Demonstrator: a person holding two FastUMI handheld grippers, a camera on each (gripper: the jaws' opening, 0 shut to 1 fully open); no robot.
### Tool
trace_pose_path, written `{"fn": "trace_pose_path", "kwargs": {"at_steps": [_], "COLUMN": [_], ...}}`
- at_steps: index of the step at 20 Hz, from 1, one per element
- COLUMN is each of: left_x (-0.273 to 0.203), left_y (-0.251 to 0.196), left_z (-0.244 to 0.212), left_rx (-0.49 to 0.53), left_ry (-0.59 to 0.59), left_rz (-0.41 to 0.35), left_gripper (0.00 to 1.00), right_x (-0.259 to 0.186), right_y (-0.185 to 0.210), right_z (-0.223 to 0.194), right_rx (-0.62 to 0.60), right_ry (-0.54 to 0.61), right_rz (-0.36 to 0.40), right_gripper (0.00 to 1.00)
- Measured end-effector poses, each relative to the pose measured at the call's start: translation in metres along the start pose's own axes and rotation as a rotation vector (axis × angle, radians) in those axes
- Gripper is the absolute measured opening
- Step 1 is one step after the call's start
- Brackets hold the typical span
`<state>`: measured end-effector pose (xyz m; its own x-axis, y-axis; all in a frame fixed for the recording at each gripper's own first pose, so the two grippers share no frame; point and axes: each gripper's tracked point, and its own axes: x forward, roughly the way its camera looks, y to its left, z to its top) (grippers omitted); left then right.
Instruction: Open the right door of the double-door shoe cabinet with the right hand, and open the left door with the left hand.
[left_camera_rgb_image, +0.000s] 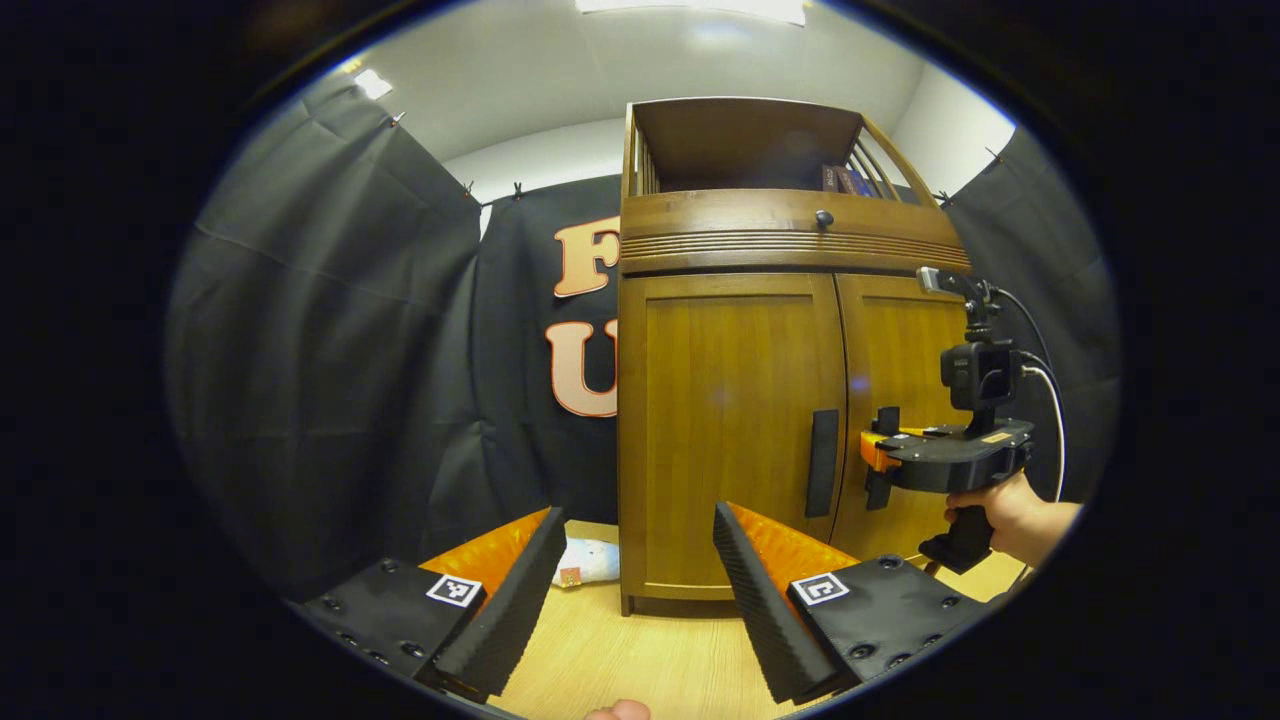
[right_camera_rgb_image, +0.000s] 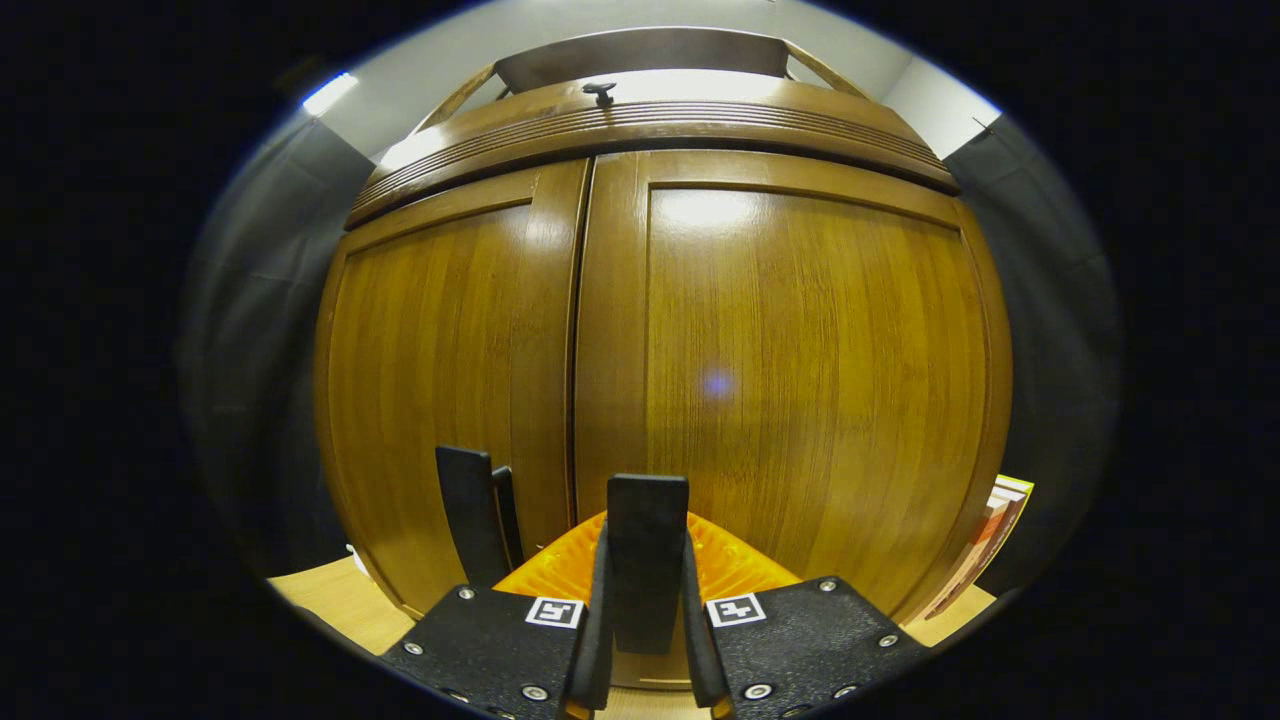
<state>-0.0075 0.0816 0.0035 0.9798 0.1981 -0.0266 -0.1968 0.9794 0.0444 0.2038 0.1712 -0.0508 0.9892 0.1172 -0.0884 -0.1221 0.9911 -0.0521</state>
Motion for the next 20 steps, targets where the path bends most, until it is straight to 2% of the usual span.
{"fn": "trace_pose_path", "kwargs": {"at_steps": [1, 2, 3, 6, 7, 8, 9, 10, 13, 14, 16, 17, 19, 20], "left_x": [0.001, 0.000, -0.002, -0.006, -0.006, -0.007, -0.006, -0.006, -0.008, -0.009, -0.010, -0.011, -0.011, -0.011], "left_y": [-0.001, -0.002, -0.001, -0.002, -0.002, -0.004, -0.007, -0.010, -0.018, -0.021, -0.028, -0.032, -0.040, -0.044], "left_z": [0.000, 0.002, 0.002, 0.006, 0.007, 0.008, 0.007, 0.007, 0.012, 0.011, 0.011, 0.010, 0.010, 0.010], "left_rx": [0.001, 0.004, 0.006, 0.012, 0.014, 0.014, 0.014, 0.014, 0.018, 0.018, 0.010, 0.007, 0.005, 0.004], "left_ry": [0.000, -0.002, -0.004, -0.008, -0.009, -0.012, -0.011, -0.009, -0.013, -0.010, -0.004, -0.001, 0.002, 0.002], "left_rz": [-0.005, -0.007, -0.007, -0.012, -0.013, -0.017, -0.024, -0.031, -0.049, -0.052, -0.063, -0.069, -0.082, -0.089], "left_gripper": [0.94, 0.94, 0.94, 0.94, 0.94, 0.94, 0.94, 0.94, 0.94, 0.94, 0.94, 0.94, 0.94, 0.97], "right_x": [-0.002, -0.009, -0.015, -0.029, -0.032, -0.038, -0.043, -0.048, -0.073, -0.081, -0.097, -0.105, -0.119, -0.124], "right_y": [-0.001, -0.003, -0.004, -0.002, -0.002, -0.003, -0.003, -0.005, -0.010, -0.013, -0.020, -0.023, -0.029, -0.032], "right_z": [-0.001, -0.001, -0.004, -0.007, -0.007, -0.006, -0.005, -0.006, -0.008, -0.006, -0.005, -0.005, -0.005, -0.005], "right_rx": [-0.004, -0.005, -0.006, 0.011, 0.015, 0.016, 0.012, 0.010, 0.022, 0.036, 0.044, 0.046, 0.053, 0.054], "right_ry": [0.003, -0.018, -0.022, -0.014, -0.008, -0.007, -0.009, -0.006, 0.000, 0.003, 0.003, 0.002, 0.005, 0.009], "right_rz": [-0.013, -0.023, -0.029, -0.010, -0.001, 0.007, 0.014, 0.018, 0.043, 0.049, 0.058, 0.061, 0.069, 0.071], "right_gripper": [0.28, 0.31, 0.28, 0.27, 0.30, 0.24, 0.27, 0.24, 0.24, 0.27, 0.24, 0.27, 0.27, 0.27]}}
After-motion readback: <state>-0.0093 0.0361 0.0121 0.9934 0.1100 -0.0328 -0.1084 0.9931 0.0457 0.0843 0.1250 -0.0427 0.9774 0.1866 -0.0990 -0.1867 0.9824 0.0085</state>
